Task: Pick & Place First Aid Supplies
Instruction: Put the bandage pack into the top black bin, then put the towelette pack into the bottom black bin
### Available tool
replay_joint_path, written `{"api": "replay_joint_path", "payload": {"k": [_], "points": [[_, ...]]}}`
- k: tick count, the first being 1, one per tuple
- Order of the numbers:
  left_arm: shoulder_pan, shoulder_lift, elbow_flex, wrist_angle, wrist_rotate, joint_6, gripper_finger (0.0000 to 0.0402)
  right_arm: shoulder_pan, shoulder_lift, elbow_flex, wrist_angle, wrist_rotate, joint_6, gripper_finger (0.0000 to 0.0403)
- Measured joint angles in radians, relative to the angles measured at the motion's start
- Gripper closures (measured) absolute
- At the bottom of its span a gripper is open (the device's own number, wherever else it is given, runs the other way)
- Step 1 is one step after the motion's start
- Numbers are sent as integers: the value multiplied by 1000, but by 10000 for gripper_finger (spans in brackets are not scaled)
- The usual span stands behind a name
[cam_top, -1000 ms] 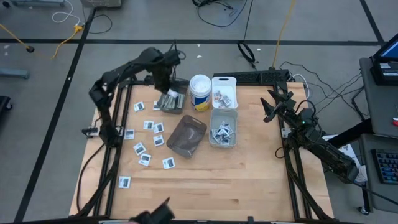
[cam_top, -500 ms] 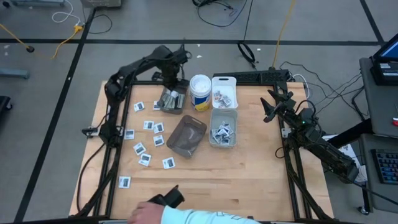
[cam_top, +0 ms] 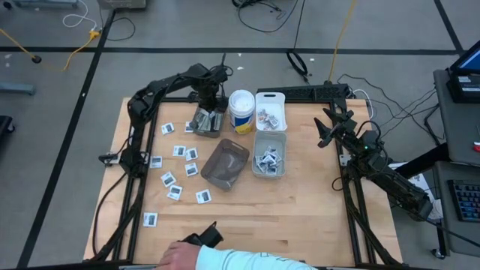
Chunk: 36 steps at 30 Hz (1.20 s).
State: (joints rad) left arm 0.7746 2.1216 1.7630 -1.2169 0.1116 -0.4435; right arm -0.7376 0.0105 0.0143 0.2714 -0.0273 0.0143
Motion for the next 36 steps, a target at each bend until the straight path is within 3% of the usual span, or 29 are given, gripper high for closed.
{"api": "replay_joint_path", "payload": {"k": [6,16,21,28,36], "points": [[11,0,0,3,15,41,348,0,0,0,0,0,0,140],[22,0,0,1,58,66,215,0,0,0,0,0,0,140],[35,-2,0,-3,135,71,165,0,0,0,0,0,0,140],[46,-66,-1,-12,136,41,138,0,0,0,0,0,0,140],[-5,-204,-44,-7,90,-61,147,0,0,0,0,0,0,140]]}}
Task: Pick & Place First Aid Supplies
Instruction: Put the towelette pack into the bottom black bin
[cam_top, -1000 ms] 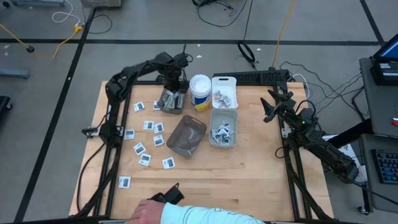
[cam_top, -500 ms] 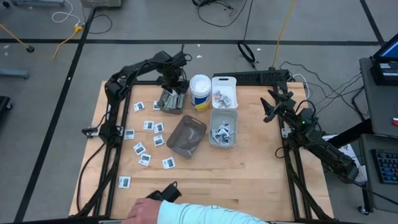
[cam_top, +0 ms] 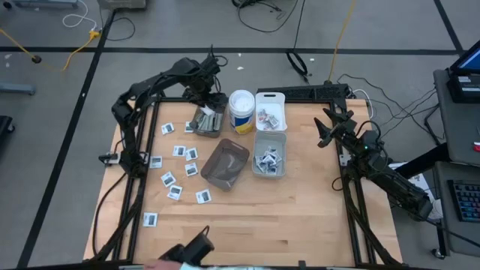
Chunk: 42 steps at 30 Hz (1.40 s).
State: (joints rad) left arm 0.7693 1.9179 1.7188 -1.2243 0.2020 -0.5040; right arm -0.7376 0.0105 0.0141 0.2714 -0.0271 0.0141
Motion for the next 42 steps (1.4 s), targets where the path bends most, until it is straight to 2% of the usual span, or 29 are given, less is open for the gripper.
{"api": "replay_joint_path", "payload": {"k": [14,24,33,38,42], "points": [[-201,-366,-427,75,-2,-133,140,0,0,0,0,0,0,140],[-463,-584,-656,75,-2,-309,153,0,0,0,0,0,0,140],[-760,-646,-714,73,-1,-432,149,0,0,0,0,0,0,140],[-900,-645,-714,73,-1,-438,149,0,0,0,0,0,0,140],[-957,-614,-714,72,0,-380,149,0,0,0,0,0,0,140]]}}
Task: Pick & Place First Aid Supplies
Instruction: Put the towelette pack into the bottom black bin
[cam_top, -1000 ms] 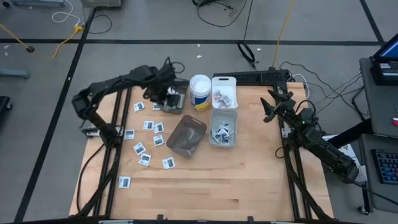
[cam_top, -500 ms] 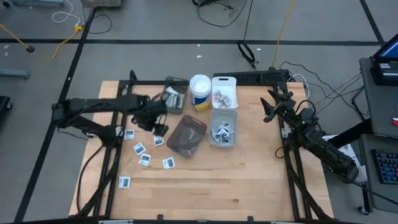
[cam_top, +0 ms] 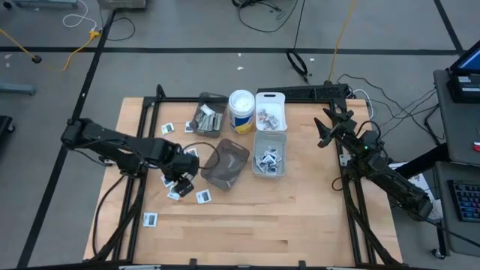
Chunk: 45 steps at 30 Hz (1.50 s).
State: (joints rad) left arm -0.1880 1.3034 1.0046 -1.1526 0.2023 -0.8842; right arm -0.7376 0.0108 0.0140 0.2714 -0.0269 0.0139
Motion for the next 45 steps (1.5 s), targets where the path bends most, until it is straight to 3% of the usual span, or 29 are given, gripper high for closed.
{"api": "replay_joint_path", "payload": {"k": [12,24,34,45], "points": [[-37,218,60,2,58,146,149,0,0,0,0,0,0,140],[-44,331,243,7,-21,192,149,0,0,0,0,0,0,140],[-118,380,240,64,-126,151,149,0,0,0,0,0,0,140],[-153,545,240,117,-118,109,149,0,0,0,0,0,0,140]]}}
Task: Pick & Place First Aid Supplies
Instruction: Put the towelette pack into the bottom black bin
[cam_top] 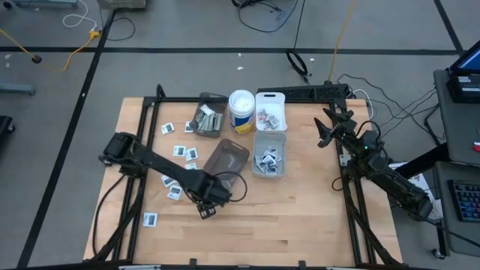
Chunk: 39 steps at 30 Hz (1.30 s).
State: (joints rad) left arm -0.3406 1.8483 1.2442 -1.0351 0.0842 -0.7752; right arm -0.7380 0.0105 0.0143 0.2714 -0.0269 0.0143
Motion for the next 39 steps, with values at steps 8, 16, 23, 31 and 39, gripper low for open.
{"api": "replay_joint_path", "payload": {"k": [8,16,23,31,39], "points": [[-24,70,-4,78,4,46,149,0,0,0,0,0,0,140],[-28,73,-5,114,9,53,161,0,0,0,0,0,0,140],[-30,69,-6,113,20,59,270,0,0,0,0,0,0,140],[-29,68,-6,107,40,83,390,0,0,0,0,0,0,140],[-29,62,-8,102,59,93,399,0,0,0,0,0,0,140]]}}
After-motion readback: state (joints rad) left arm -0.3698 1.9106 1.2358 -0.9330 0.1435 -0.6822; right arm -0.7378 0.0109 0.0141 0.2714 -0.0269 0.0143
